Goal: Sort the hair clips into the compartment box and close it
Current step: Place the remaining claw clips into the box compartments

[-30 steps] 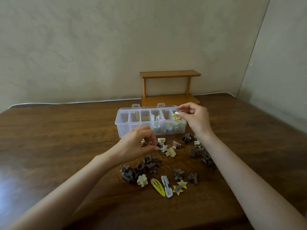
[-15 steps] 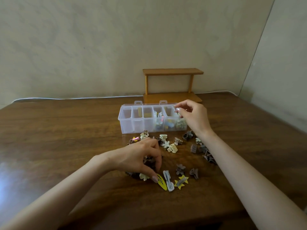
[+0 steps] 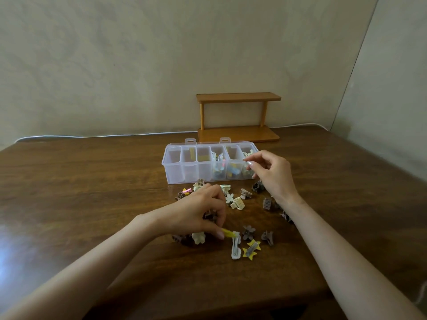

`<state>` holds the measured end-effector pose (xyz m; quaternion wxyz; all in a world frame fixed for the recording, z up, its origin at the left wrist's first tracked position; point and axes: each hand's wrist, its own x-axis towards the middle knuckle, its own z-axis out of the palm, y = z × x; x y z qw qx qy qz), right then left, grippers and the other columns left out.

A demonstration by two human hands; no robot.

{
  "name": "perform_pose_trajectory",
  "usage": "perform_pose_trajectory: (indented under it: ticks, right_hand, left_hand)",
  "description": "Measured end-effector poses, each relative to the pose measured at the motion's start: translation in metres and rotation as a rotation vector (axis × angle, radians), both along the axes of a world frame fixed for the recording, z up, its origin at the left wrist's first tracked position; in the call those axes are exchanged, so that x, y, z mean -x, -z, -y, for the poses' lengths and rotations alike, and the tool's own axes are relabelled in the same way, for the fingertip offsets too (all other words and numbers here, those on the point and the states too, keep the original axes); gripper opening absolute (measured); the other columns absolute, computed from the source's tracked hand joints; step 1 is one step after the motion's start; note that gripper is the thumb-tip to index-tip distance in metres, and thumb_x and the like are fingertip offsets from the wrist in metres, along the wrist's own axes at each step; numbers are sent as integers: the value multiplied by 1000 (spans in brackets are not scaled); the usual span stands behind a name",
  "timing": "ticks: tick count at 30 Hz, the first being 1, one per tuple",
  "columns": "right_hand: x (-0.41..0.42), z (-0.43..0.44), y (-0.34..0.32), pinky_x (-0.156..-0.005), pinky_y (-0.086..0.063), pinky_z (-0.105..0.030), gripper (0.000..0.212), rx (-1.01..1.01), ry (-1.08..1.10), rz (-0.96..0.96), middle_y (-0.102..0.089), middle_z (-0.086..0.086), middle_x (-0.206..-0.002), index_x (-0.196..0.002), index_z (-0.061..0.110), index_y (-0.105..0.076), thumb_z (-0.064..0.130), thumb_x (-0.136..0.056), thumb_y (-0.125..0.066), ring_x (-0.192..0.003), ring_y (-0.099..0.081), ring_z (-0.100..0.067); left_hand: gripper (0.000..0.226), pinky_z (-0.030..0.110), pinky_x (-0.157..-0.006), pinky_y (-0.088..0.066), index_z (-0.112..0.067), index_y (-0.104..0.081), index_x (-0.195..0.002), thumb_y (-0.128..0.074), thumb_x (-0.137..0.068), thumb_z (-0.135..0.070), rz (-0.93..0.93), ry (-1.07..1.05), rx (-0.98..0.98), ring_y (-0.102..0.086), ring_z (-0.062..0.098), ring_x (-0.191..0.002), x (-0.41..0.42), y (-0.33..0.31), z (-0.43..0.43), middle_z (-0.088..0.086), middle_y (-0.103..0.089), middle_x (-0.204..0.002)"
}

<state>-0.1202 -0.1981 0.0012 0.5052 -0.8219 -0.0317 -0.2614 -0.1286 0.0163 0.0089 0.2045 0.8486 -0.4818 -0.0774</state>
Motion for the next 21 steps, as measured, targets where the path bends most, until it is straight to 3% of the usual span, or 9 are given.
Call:
perform_pose_trajectory:
  ticks: [5,8,10,14,18,21]
  right_hand:
    - [7,-6,-12,-52,-43,-10,11,-27,-129,-56,-69,-7,-85,-93,10,-69,9,-90,-58,-62,-59,1]
    - [13,-14,-22,-52,-44,-15,22,-28,-289,-103,-70,-5,-82,-94,8,-69,26,-90,-58,-61,-62,-9]
    - [17,-19,-23,-54,-46,-17,30,-29,-360,-118,-69,-2,-81,-94,7,-70,34,-87,-57,-62,-63,-11]
    - [19,-19,-15,-61,-54,-29,24,-30,-353,-91,-69,-8,-78,-89,7,-70,29,-81,-67,-71,-65,-27]
    - [18,-10,-10,-60,-50,-22,10,23,-258,-97,-68,-3,-73,-79,10,-70,17,-85,-66,-61,-61,-9]
    - [10,0,-13,-61,-46,-18,10,74,-96,-102,-67,1,-78,-85,12,-71,19,-87,-64,-66,-58,-6]
  left_hand:
    - [10,16,-68,-48,-19,-57,-81,-65,-82,-24,-82,-232,365,-56,1,-75,-7,-10,7,-5,-60,-84]
    - [10,14,-60,-48,-12,-59,-84,-64,-82,-20,-89,-325,497,-56,-1,-63,-11,-20,14,-4,-61,-74]
    - [10,15,-59,-50,-8,-60,-86,-64,-82,-17,-97,-354,575,-59,3,-62,-14,-25,17,0,-62,-74]
    - [9,30,-67,-57,-6,-62,-90,-63,-84,-12,-103,-367,625,-66,19,-72,-17,-24,22,7,-66,-80]
    - [9,26,-72,-56,-9,-62,-94,-62,-85,-11,-102,-396,615,-66,17,-79,-20,-16,21,5,-67,-87]
    - [7,19,-72,-53,-14,-60,-94,-59,-88,-12,-92,-449,607,-64,11,-80,-22,-11,16,2,-68,-89]
